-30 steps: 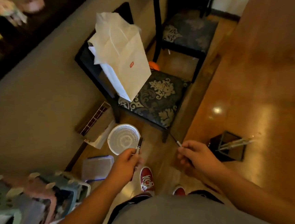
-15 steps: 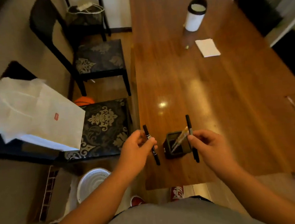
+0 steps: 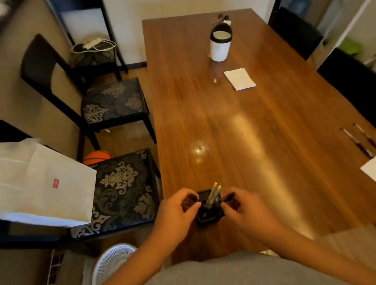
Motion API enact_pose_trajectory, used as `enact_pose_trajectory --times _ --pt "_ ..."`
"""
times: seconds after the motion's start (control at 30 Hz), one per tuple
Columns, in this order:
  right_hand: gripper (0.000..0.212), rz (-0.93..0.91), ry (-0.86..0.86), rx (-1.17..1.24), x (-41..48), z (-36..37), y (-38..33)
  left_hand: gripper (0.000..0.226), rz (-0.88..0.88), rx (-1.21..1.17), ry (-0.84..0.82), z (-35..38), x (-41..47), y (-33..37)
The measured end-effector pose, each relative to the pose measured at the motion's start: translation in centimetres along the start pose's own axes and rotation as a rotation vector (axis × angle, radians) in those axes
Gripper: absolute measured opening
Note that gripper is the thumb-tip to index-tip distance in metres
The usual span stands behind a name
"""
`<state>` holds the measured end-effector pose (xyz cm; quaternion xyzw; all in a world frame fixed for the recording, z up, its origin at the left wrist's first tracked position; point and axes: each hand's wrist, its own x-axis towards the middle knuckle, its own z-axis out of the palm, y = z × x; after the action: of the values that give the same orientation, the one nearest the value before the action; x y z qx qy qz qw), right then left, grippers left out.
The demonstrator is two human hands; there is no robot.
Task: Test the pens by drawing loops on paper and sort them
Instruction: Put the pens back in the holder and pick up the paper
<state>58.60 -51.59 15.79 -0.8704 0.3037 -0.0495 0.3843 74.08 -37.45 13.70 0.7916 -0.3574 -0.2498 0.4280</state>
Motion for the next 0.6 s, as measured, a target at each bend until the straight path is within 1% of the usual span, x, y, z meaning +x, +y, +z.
enact_pose_trajectory --times 0.07,0.17,0.3,0.43,0.6 --pt "0.007 -0.023 -0.040 -0.066 0.5 0.3 0.3 0.020 0.009 0.032 -0.004 0.5 -0.4 -0.6" --pt "0.013 -0.100 -0.067 -0.163 1.1 0.8 0.5 0.018 0.038 0.087 0.017 1.2 -0.8 -1.3" --pt "0.022 -0.214 -0.186 -0.363 2.0 1.9 0.3 0.020 0.106 0.215 0.014 1.7 -0.9 -1.9" --pt "0.024 -0.290 -0.262 -0.516 2.8 2.8 -0.4 0.021 0.154 0.253 -0.011 1.8 -0.8 -1.9" --pt "0.025 -0.300 -0.303 -0.563 3.1 3.3 -0.8 0.020 0.132 0.251 -0.035 1.9 -1.0 -2.0"
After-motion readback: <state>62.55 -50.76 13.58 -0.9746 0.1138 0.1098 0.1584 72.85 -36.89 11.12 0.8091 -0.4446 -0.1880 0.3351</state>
